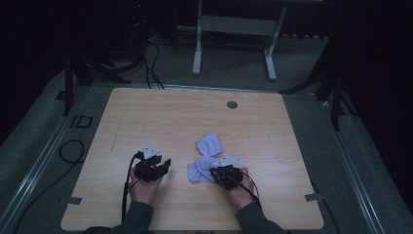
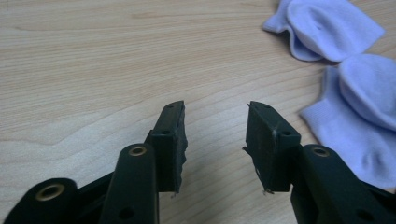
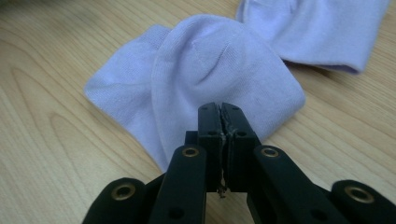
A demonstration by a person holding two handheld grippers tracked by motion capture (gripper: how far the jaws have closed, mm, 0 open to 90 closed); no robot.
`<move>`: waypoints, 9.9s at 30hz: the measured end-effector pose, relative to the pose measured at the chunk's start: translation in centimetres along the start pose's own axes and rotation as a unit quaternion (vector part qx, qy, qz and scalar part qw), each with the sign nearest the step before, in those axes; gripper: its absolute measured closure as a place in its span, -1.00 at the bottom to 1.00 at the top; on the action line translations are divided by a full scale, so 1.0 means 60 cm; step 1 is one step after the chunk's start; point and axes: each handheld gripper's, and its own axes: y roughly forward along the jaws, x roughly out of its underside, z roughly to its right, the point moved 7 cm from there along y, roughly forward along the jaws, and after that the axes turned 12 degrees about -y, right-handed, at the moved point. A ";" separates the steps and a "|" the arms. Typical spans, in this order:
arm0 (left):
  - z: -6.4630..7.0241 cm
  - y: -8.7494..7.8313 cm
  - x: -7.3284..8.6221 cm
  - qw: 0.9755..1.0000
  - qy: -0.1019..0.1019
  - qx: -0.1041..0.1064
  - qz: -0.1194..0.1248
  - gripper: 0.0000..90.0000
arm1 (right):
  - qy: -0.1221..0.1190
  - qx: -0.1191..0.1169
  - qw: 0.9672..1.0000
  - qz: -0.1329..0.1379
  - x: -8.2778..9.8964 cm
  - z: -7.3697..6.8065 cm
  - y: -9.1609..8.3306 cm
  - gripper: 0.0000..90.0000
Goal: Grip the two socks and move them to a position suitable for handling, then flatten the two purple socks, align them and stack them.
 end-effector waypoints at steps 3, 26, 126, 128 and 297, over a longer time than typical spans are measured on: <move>0.006 -0.001 0.003 1.000 0.003 0.007 -0.001 0.34 | -0.004 -0.002 1.000 0.002 -0.003 -0.005 0.002 0.94; 0.076 0.017 0.035 0.993 0.063 0.088 -0.045 0.69 | -0.033 -0.005 0.999 -0.001 -0.017 -0.022 0.012 0.94; 0.099 0.032 0.056 0.988 0.099 0.096 -0.067 1.00 | -0.036 -0.033 0.999 0.010 -0.095 0.004 -0.002 0.97; 0.099 0.032 0.056 0.988 0.099 0.096 -0.066 1.00 | -0.028 -0.029 0.999 0.012 -0.085 0.011 -0.010 0.97; 0.088 0.026 0.057 0.989 0.085 0.100 -0.073 0.99 | 0.025 -0.013 0.999 -0.024 -0.134 0.105 -0.002 0.98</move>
